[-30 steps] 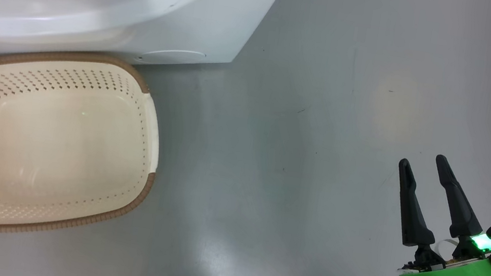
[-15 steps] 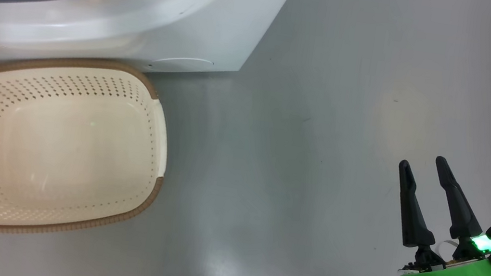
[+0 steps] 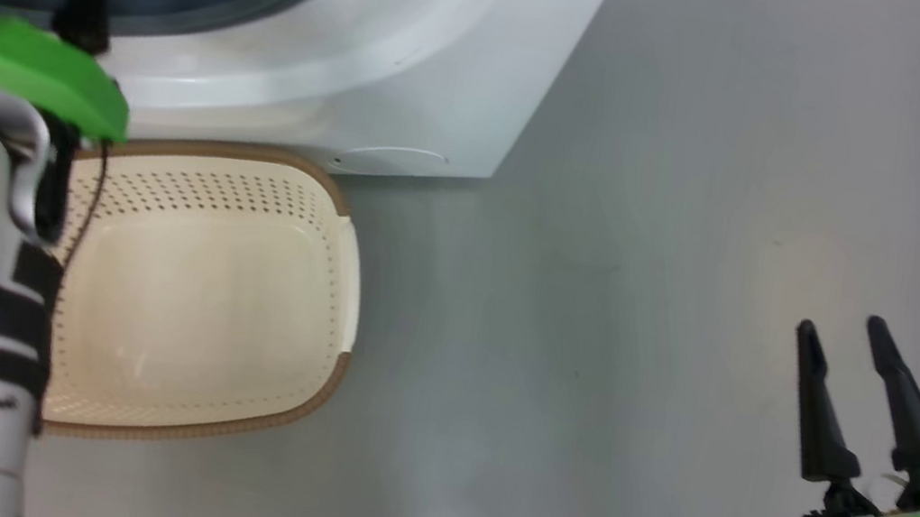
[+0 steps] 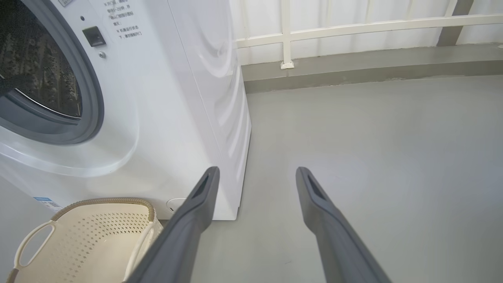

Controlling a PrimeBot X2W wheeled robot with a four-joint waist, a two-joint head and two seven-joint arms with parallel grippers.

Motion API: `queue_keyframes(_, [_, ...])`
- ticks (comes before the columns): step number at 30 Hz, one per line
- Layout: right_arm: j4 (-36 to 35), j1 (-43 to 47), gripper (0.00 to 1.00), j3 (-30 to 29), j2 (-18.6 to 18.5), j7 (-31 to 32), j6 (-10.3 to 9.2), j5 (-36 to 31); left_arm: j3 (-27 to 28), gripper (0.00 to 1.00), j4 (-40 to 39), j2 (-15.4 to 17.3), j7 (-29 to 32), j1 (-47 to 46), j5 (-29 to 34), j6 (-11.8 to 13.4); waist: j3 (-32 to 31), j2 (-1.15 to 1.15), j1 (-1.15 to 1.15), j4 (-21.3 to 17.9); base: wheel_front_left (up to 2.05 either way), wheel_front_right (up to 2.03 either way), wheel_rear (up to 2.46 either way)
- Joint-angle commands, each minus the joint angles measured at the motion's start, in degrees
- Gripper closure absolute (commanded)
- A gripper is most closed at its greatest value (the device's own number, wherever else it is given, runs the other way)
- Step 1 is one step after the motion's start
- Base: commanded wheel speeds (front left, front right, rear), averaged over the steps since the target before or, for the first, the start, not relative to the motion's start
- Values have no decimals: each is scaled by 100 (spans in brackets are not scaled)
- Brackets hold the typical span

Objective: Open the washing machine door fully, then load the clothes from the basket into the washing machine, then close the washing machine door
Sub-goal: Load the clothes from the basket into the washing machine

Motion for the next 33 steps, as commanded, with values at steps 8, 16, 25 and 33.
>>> queue_keyframes(8, [-108,433,0,-159,-285,-26,9,-90,52,0,-894,-82,-13,1284,149,-16,-614,0,0,448,0,0,0])
queue_keyframes(16, [-50,791,0,-232,-393,-26,9,-131,27,0,-1389,-197,-13,2429,137,-50,-1182,0,0,686,0,0,0])
queue_keyframes(25, [23,1194,0,-259,-434,-26,9,-145,29,0,-1778,-253,-13,3447,74,-95,-1755,0,0,869,0,0,0])
queue_keyframes(33, [65,1510,0,-286,-418,-26,9,-160,91,0,-2116,-265,-13,4249,113,-77,-2168,0,0,930,0,0,0])
